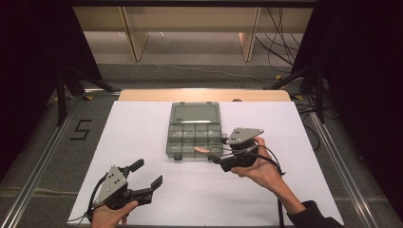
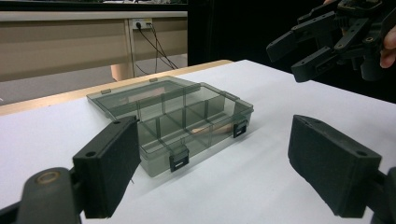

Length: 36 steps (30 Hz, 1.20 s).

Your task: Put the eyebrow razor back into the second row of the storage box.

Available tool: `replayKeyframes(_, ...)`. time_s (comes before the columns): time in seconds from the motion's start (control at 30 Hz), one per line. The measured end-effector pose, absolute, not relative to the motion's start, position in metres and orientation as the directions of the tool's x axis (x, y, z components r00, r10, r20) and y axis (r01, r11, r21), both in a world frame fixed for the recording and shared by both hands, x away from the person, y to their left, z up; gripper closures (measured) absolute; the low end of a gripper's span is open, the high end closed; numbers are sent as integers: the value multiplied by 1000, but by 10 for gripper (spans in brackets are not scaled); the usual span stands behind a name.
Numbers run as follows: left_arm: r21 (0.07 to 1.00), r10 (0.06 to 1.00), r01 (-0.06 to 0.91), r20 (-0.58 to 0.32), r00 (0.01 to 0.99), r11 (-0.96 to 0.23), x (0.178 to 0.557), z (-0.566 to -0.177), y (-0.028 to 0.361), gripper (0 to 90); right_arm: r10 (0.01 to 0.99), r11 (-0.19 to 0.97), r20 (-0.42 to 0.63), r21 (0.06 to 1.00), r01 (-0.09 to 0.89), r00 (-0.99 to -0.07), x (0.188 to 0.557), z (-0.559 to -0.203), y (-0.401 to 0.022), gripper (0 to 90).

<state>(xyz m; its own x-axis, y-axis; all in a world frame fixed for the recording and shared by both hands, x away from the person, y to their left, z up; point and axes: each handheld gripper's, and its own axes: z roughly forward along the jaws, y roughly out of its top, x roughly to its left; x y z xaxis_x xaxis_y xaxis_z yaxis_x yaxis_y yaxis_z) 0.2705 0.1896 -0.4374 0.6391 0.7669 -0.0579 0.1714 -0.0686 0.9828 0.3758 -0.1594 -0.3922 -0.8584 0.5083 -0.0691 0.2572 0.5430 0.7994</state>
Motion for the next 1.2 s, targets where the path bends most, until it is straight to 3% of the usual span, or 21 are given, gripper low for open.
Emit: replayKeyframes(1.2,982,763,169,-43,645,-89,271,-439,188,166,575,394,12,872,289,-818,348,-413,-191,251)
